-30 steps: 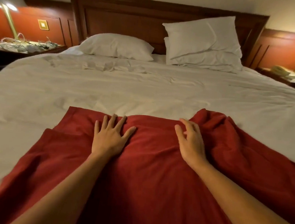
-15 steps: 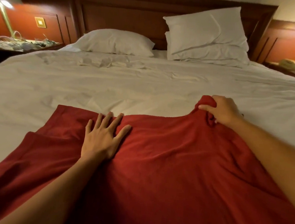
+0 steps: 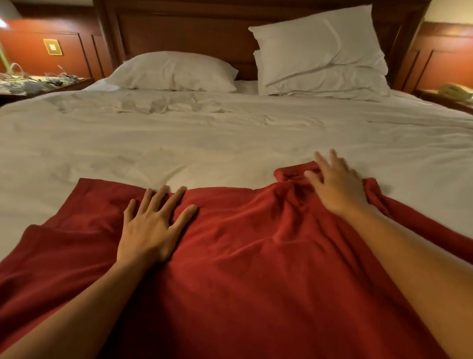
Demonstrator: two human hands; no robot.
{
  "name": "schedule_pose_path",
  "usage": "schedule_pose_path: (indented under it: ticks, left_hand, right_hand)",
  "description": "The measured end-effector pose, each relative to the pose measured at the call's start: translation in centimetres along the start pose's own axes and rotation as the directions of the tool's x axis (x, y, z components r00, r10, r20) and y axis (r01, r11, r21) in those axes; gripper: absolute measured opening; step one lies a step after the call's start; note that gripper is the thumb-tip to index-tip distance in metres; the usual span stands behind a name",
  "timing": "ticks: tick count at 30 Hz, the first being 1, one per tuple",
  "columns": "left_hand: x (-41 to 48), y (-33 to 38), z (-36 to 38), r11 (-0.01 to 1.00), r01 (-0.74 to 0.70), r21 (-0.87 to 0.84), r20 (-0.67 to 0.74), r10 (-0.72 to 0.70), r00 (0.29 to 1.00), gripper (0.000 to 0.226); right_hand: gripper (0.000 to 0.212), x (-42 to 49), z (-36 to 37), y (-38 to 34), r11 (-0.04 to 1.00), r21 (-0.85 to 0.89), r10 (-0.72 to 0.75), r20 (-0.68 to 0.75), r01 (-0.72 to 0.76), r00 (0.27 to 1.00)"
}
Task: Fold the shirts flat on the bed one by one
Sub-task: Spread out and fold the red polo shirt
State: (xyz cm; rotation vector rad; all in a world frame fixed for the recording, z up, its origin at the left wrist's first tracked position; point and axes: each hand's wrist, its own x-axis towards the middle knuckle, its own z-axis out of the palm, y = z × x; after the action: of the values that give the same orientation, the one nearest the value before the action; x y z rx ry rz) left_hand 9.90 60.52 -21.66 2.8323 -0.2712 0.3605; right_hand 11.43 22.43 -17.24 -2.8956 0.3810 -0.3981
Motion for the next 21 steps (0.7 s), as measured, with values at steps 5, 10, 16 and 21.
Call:
schedule_pose_path:
  ticks: [5,10,16,21]
  left_hand:
    - [0.1,0.0,0.0,1.000,0.001,-0.002,-0.008,-0.001,1.000,0.078]
    - [0.0,0.0,-0.1,1.000,0.005,0.017,-0.011,-0.005,1.000,0.079]
    - [0.0,0.2,-0.1,1.000,0.010,0.011,-0.026,-0.010,1.000,0.077]
    - [0.0,0.1,0.1,1.000,0.000,0.002,-0.032,0.001,0.999,0.082]
  right_hand:
    - [0.078,0.4,-4.6,5.2,0.951,-0.101,0.305,0.144,-0.293,0.941]
    - [0.050,-0.4,-6.6,6.9,0.961,-0.153,0.250,0.119,-0.231,0.961]
    - [0.056,1.6,-4.1,1.0,0.997,0.078,-0.015,0.013,0.014,1.000]
    - [0.048,3.3,0.3,-3.1,1.000,0.023,0.013,0.256,-0.020,0.967]
